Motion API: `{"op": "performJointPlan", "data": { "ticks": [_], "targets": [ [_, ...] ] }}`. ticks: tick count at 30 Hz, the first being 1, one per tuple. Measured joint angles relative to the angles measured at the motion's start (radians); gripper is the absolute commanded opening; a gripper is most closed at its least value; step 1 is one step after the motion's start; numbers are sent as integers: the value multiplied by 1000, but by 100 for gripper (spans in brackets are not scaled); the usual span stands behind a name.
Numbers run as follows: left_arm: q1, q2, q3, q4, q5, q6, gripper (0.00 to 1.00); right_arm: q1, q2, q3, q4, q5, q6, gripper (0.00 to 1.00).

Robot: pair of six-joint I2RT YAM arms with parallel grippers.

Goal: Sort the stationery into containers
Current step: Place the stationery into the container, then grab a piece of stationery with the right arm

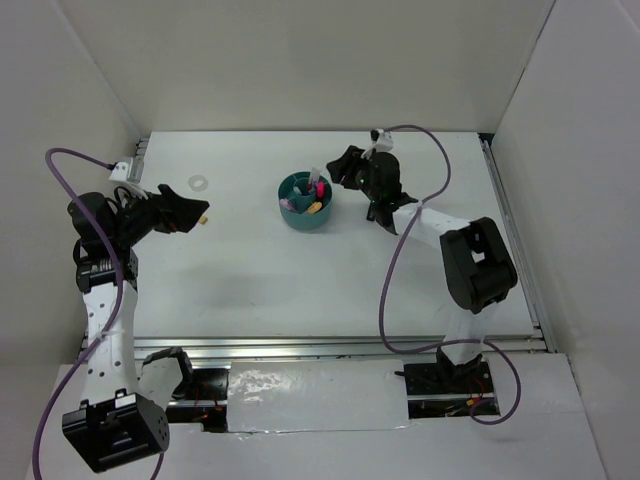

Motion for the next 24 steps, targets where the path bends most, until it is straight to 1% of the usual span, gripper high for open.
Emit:
{"op": "performJointPlan", "data": {
  "ticks": [3, 6, 9, 10, 14, 19, 24],
  "targets": [
    [0, -2, 0, 0, 3, 0, 99, -43, -51, 1, -58, 19, -1, 49],
    [0, -5, 0, 1, 6, 1, 99, -101, -82, 18, -138, 41, -21, 49],
    [0, -5, 0, 2, 8, 1, 99, -156, -81, 55, -249, 57, -49, 52],
    [0, -5, 0, 3, 8, 1, 99, -170, -79, 68, -290, 61, -55, 55],
    [0, -5, -5, 4, 8, 3, 99, -200, -15, 156, -452, 60, -61, 59],
    [0, -1, -33, 4, 7, 7, 99, -203, 55, 167, -560, 56, -74, 63],
    [0, 2, -55, 3, 7, 19, 99, -193, 115, 186, -605, 103, -76, 60]
  ]
}}
